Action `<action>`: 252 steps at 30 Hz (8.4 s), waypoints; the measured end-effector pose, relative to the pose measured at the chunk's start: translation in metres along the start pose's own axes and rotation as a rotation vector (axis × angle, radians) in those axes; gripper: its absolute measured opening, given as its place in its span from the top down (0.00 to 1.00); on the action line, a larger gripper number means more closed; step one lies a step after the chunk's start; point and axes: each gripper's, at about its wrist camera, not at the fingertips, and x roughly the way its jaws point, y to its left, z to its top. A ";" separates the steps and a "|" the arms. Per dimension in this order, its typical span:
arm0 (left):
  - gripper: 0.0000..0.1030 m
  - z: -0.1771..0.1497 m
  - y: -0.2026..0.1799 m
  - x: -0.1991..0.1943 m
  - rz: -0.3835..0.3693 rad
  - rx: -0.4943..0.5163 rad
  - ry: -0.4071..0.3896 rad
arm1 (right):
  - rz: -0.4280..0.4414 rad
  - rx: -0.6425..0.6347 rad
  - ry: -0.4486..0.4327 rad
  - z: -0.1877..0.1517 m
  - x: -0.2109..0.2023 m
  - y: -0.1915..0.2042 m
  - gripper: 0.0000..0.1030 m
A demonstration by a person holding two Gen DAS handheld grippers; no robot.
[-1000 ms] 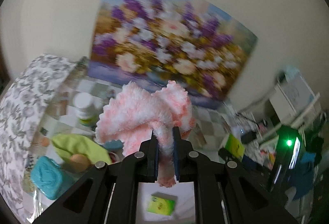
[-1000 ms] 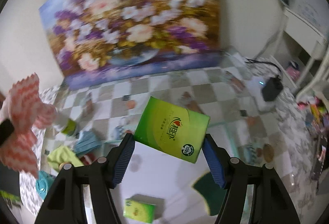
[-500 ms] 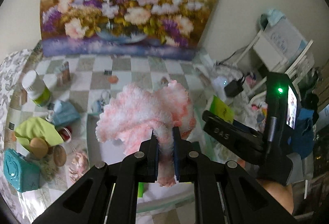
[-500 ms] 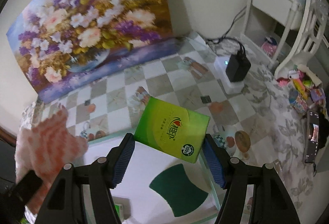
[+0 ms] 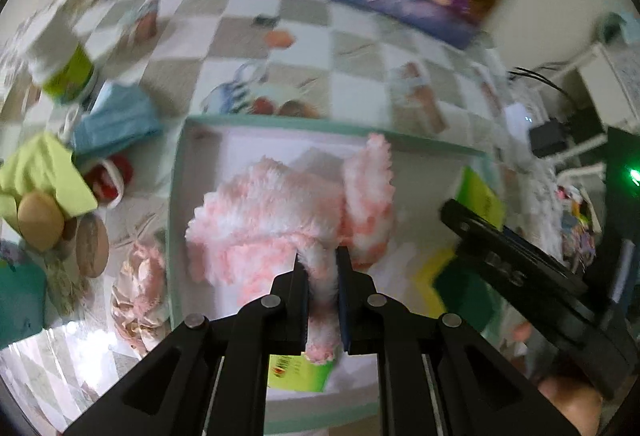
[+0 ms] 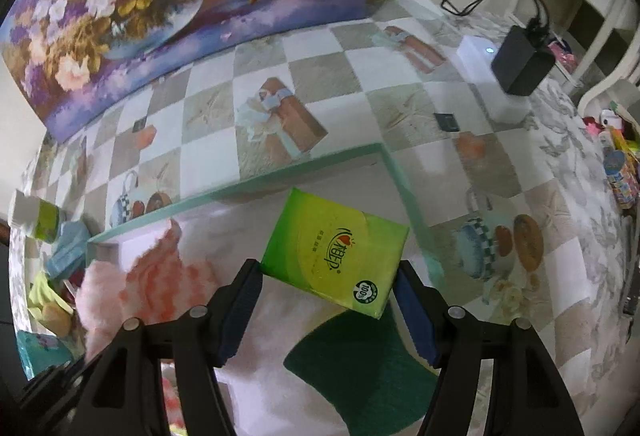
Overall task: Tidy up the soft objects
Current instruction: 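Carry the pink cloth and tissue pack toward the white tray with both grippers, then open the left gripper over the tray to drop the pink cloth while the right gripper releases the tissue pack, then move both grippers to the lime-green cloth and tan round sponge, then close the right gripper on the tan round sponge, then grasp the edge of the lime-green cloth with the left gripper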
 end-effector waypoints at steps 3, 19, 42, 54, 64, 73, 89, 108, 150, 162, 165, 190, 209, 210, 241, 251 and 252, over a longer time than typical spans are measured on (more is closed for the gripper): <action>0.88 0.003 0.012 0.008 0.011 -0.034 0.009 | -0.001 -0.016 0.015 -0.001 0.007 0.007 0.32; 0.77 0.011 0.017 0.019 0.069 -0.047 0.033 | -0.035 -0.060 0.039 -0.001 0.016 0.020 0.30; 0.35 0.027 0.026 -0.078 0.105 -0.054 -0.212 | -0.066 -0.079 -0.206 0.016 -0.090 0.035 0.23; 0.26 0.029 0.136 -0.113 0.280 -0.278 -0.315 | -0.055 -0.156 -0.191 0.012 -0.084 0.074 0.23; 0.13 0.016 0.221 -0.130 0.342 -0.458 -0.341 | 0.000 -0.301 -0.169 -0.003 -0.074 0.146 0.17; 0.03 0.006 0.265 -0.141 0.363 -0.540 -0.353 | 0.088 -0.386 -0.144 -0.024 -0.060 0.200 0.02; 0.03 0.006 0.299 -0.120 0.341 -0.529 -0.243 | 0.229 -0.516 -0.055 -0.068 -0.027 0.277 0.02; 0.03 0.007 0.311 -0.099 0.274 -0.529 -0.176 | 0.417 -0.515 0.002 -0.083 -0.005 0.309 0.16; 0.03 0.016 0.299 -0.095 0.287 -0.485 -0.170 | 0.590 -0.393 0.107 -0.075 0.032 0.301 0.48; 0.03 0.023 0.273 -0.091 0.303 -0.416 -0.172 | 0.535 -0.356 0.095 -0.060 0.024 0.278 0.48; 0.03 0.025 0.261 -0.091 0.307 -0.378 -0.179 | 0.526 -0.342 0.093 -0.055 0.023 0.269 0.48; 0.14 0.035 0.180 -0.061 0.292 -0.065 -0.144 | 0.539 -0.190 0.057 -0.022 0.020 0.209 0.48; 0.31 0.031 0.160 -0.043 0.343 0.081 -0.082 | 0.572 -0.148 0.058 -0.019 0.019 0.199 0.48; 0.34 0.031 0.159 -0.042 0.344 0.084 -0.085 | 0.572 -0.147 0.058 -0.019 0.019 0.199 0.48; 0.94 0.036 0.208 -0.053 0.217 -0.224 -0.211 | 0.584 -0.163 0.054 -0.018 0.011 0.198 0.48; 0.97 0.037 0.209 -0.074 0.181 -0.246 -0.279 | 0.585 -0.173 0.044 -0.017 0.005 0.198 0.48; 0.97 0.037 0.208 -0.077 0.174 -0.248 -0.288 | 0.585 -0.173 0.041 -0.017 0.004 0.198 0.48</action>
